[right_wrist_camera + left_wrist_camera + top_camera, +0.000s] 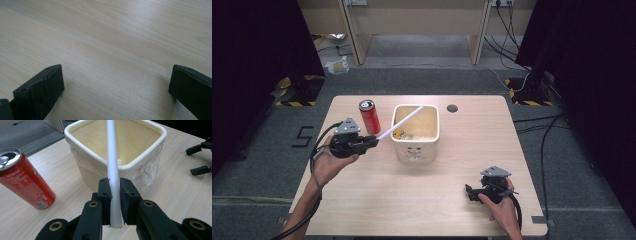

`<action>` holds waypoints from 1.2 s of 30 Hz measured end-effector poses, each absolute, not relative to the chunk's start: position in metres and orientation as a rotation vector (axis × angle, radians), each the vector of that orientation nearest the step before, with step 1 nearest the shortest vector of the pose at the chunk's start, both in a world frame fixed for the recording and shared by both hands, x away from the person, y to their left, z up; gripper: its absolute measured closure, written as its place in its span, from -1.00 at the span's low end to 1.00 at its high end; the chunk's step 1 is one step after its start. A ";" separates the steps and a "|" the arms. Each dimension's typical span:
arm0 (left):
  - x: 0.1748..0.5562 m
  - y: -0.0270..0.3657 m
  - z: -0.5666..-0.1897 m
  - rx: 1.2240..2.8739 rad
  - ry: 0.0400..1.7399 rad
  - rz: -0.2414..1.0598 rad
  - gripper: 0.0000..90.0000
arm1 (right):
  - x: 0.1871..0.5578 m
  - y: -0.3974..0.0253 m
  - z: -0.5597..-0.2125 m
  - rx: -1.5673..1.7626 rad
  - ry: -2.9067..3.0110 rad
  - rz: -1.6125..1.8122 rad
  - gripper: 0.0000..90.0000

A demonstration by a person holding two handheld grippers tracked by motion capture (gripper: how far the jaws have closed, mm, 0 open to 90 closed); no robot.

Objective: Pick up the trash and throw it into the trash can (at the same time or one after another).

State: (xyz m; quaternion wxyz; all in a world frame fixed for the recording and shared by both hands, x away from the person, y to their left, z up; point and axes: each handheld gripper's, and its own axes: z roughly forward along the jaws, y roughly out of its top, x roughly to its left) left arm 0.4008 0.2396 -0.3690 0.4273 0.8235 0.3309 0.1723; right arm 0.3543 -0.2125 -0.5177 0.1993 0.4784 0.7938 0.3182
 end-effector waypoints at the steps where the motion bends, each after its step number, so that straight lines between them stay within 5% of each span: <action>1: 0.401 0.239 -0.369 2.062 0.826 0.428 0.76 | 0.354 -0.213 -0.518 1.338 2.220 0.890 -1.00; 36: 0.416 0.215 -0.368 2.128 0.823 0.412 0.75 | 0.354 -0.212 -0.518 1.338 2.220 0.890 -1.00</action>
